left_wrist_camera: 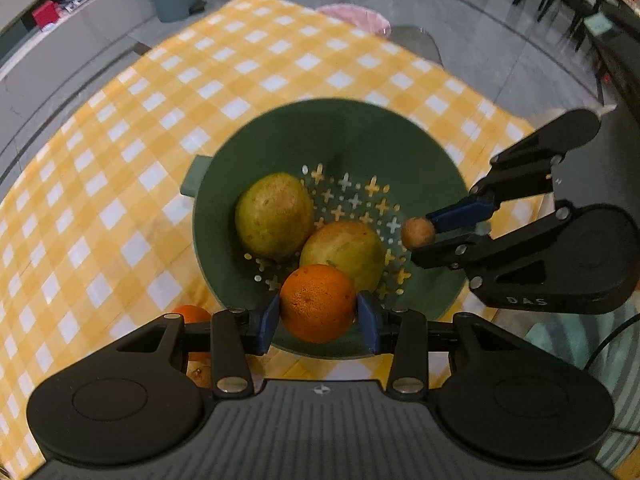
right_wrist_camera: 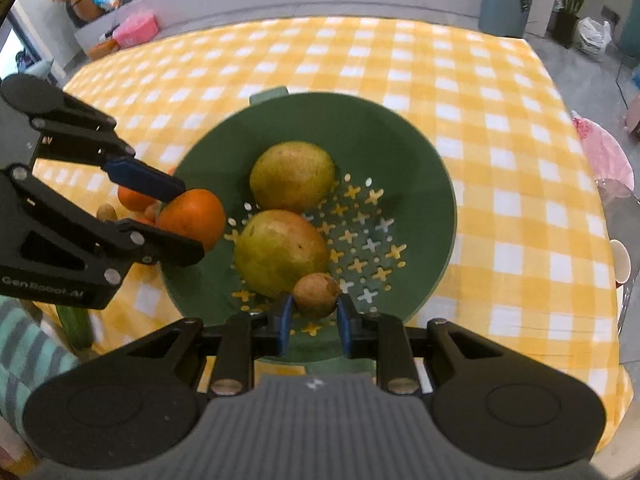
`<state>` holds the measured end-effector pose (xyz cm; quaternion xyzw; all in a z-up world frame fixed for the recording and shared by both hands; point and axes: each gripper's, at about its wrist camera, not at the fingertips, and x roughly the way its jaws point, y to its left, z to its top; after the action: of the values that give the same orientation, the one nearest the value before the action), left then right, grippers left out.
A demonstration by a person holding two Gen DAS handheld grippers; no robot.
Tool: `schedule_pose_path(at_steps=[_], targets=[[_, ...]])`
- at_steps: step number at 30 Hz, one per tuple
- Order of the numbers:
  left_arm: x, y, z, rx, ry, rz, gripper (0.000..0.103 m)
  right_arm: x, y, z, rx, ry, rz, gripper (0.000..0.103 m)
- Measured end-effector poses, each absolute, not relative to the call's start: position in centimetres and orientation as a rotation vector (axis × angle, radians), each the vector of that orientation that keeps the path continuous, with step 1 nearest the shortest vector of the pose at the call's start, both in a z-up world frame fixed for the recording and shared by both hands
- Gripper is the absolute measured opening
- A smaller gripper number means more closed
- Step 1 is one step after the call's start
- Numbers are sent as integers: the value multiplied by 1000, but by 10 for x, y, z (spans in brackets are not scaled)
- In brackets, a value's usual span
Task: Organize fruits
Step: 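Lower the orange and kiwi into the colander and open both tools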
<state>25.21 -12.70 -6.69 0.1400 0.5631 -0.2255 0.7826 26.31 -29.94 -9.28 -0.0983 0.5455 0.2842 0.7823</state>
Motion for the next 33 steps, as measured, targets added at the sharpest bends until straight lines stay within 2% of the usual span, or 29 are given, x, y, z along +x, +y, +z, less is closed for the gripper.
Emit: schedule_pose_path(at_steps=[9,19,23,25,28,29,31,33], targets=[[261,-135,-83,399,1276,-481,48,277,-288,-105,-268,1244,652,20],[262,-134,-83,414,1262,-481,49,277,-282,-112,-277,1258,660,21],[260,-132,-85,416,1264,-473,50,274,-279,-112,-286,1260,662,21],[259,-130,-84,405,1256,-475,55,274,-279,-112,-289,1258,661,21],[258,-127,-79,379,1240,-498,67,273,-278,-111,-286,1255,658,26],[257,-126,-77,372,1234,-501,67,272,-278,-110,-285,1251,657,32],[255,-125,-72,368,1225,-501,67,270,-277,-107,-291,1244,650,37],[252,-122,-66,364,1207,-496,67,267,-277,-104,-301,1237,648,37]])
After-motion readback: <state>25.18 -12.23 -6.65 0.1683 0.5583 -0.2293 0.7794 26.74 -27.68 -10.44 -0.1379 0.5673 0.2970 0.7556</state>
